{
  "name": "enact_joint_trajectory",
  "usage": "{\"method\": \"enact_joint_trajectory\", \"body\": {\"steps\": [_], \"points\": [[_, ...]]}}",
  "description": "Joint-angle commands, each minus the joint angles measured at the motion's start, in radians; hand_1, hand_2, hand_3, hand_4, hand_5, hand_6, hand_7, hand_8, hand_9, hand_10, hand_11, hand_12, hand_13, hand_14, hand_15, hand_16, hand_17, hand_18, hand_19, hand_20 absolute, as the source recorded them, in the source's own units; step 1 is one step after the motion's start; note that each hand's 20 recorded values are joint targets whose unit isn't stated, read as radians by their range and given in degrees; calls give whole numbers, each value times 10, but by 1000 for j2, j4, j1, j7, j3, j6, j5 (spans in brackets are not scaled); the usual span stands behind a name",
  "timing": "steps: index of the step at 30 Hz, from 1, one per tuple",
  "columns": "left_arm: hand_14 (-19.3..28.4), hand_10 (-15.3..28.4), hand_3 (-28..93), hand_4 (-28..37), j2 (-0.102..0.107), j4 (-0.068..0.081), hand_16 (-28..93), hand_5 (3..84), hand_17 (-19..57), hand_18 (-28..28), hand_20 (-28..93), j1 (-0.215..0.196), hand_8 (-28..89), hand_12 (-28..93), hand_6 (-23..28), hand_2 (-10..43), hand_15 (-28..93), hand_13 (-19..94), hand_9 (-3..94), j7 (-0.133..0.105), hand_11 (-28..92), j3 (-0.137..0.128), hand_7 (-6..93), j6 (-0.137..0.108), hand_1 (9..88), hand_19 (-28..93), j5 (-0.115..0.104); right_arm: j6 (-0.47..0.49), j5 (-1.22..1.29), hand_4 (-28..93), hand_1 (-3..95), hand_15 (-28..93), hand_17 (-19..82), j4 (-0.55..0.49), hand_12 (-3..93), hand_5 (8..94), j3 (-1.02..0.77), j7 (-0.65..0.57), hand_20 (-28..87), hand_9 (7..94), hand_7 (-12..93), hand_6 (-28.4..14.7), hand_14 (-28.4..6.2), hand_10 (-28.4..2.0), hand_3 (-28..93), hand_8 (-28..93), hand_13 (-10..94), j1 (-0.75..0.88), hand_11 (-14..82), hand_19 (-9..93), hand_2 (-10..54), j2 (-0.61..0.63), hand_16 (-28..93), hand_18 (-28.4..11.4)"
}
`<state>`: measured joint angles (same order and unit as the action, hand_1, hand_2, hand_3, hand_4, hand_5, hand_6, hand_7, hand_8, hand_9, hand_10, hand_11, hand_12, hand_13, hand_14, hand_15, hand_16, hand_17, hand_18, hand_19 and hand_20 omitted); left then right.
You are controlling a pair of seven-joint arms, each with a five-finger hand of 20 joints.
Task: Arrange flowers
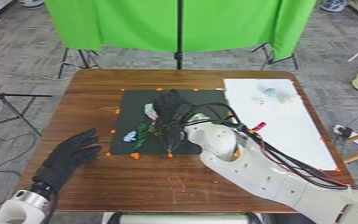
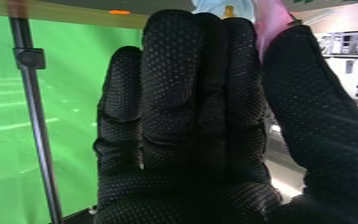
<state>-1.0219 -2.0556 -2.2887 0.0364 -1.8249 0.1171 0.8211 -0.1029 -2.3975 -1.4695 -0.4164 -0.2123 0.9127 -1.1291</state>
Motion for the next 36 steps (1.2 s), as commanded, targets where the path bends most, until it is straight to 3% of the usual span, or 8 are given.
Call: {"method": "enact_joint_trajectory", "body": {"steps": [1, 14, 20, 22, 27, 29, 31, 36], "points": [[135, 114, 697, -283, -4, 24, -44, 311, -115, 208, 31, -23, -103, 141, 53, 4, 465, 212, 262, 28, 225, 16, 170, 13, 240, 526, 7, 8, -26, -283, 431, 435, 276, -18, 433, 662, -22, 8, 349, 783, 491, 31, 17, -42, 800, -149, 760, 2, 204, 708, -95, 6, 358, -130], [134, 115, 698, -283, -10, 22, -44, 311, -115, 208, 31, -29, -103, 140, 53, 4, 465, 213, 262, 25, 224, 12, 170, 13, 240, 526, 8, 56, -6, -283, 416, 448, 266, -77, 423, 645, -74, 18, 352, 765, 494, 28, 12, -43, 802, -154, 739, 34, 214, 706, -95, 27, 348, -132], [135, 115, 698, -283, -15, 16, -44, 311, -115, 208, 31, -43, -103, 141, 53, 4, 466, 213, 263, 20, 225, 5, 170, 8, 240, 526, 8, 19, 73, -283, 340, 522, 252, -152, 289, 629, -169, 9, 362, 683, 432, 27, -13, -67, 841, -134, 696, 68, 371, 704, -95, 94, 235, -138], [135, 115, 698, -283, -17, 16, -44, 311, -115, 208, 31, -43, -103, 141, 53, 4, 465, 213, 263, 18, 224, 5, 170, 6, 240, 526, 7, 10, 97, -283, 307, 537, 241, -177, 239, 598, -209, -3, 363, 628, 385, 32, -20, -81, 881, -212, 662, 80, 405, 705, -88, 134, 212, -143], [135, 114, 698, -283, -20, 13, -44, 311, -115, 208, 30, -48, -103, 141, 53, 4, 465, 212, 262, 17, 225, -1, 170, 2, 240, 526, 8, -10, 118, -283, 275, 492, 197, -201, 194, 478, -284, -86, 312, 492, 348, 8, -41, -101, 906, -231, 503, 105, 357, 646, -84, 272, 162, -146], [135, 114, 698, -283, -22, 10, -44, 311, -115, 208, 30, -57, -103, 141, 53, 5, 465, 212, 262, 9, 224, -6, 170, 0, 240, 526, 8, 107, 153, -283, 244, 397, 166, -194, 179, 384, -347, -106, 270, 389, 319, -11, -78, -103, 903, -213, 384, 121, 293, 625, -79, 311, 127, -151], [135, 114, 698, -283, -24, 6, -44, 311, -115, 208, 30, -67, -103, 141, 53, 4, 465, 213, 262, 5, 225, -11, 170, -3, 240, 526, 9, 161, 223, -283, 215, 330, 138, -182, 183, 320, -388, -140, 239, 323, 276, -24, -105, -116, 891, -183, 315, 140, 231, 606, -63, 352, 131, -154], [134, 114, 699, -283, -25, 8, -44, 311, -115, 208, 30, -68, -103, 141, 53, 4, 465, 213, 263, 7, 225, -11, 170, -3, 240, 527, 8, 65, 255, -283, 173, 193, 80, -156, 201, 238, -431, -200, 180, 255, 198, -54, -134, -133, 871, -129, 236, 222, 160, 557, -64, 461, 178, -188]]}}
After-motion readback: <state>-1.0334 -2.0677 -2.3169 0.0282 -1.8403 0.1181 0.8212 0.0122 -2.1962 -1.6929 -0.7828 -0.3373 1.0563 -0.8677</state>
